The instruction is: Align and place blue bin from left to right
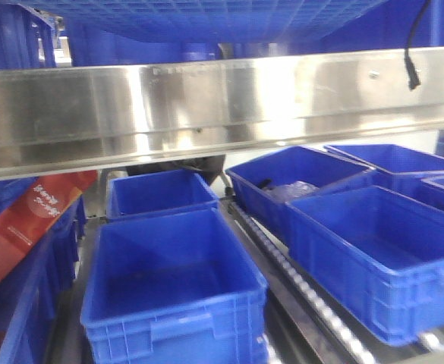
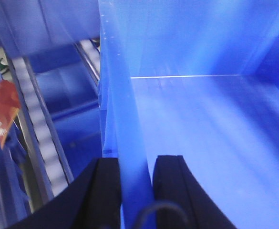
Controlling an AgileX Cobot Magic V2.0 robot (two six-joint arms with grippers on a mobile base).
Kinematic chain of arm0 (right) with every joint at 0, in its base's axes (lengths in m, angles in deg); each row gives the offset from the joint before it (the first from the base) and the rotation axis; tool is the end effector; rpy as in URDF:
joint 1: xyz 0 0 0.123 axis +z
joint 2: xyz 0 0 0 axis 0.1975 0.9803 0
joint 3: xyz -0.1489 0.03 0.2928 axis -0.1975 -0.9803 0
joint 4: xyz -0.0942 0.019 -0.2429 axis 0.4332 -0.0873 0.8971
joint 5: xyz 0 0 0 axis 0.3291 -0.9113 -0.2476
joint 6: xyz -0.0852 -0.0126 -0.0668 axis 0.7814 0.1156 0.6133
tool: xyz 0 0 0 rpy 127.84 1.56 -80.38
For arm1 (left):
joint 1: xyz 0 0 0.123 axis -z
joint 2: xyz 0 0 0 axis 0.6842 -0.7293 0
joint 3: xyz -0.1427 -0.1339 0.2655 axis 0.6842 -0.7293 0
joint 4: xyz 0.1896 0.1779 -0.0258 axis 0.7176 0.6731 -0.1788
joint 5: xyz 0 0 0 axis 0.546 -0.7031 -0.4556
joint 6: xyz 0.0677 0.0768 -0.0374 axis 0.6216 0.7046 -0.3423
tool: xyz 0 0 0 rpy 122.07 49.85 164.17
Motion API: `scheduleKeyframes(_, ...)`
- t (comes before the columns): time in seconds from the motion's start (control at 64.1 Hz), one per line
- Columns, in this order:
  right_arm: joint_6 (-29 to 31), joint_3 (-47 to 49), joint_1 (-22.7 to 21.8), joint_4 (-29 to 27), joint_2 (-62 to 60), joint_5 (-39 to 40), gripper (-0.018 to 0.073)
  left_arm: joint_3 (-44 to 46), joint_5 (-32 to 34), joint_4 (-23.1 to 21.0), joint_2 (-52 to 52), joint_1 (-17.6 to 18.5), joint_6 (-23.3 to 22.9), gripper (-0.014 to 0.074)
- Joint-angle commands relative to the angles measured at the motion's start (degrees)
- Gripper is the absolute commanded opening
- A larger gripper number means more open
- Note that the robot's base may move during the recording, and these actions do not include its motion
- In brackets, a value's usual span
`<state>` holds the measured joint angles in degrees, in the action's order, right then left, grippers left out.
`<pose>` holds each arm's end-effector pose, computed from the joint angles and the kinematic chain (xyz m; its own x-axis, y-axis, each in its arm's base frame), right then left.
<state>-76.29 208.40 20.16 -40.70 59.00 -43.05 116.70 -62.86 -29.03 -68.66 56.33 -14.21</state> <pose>0.4569 0.0826 0.4970 -0.6296 -0.0150 -0.7767 -0.1857 0.9737 0.1317 0.4444 -0.1066 0.5136 -0.6032 -0.0028 -0.7976 0.1637 0.9783 -0.1273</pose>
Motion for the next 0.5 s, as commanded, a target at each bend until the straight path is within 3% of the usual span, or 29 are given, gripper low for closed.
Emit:
scheduleKeyframes(0.0,-0.94,0.79,0.58,-3.21,-0.73,6.45,-0.0070,1.12,3.93,-8.31,2.27,1.54,1.22,-0.0111)
scheduleKeyframes(0.484,-0.94,0.79,0.58,-3.21,-0.73,6.45,-0.0070,1.12,3.93,-8.31,2.27,1.54,1.22,-0.0111)
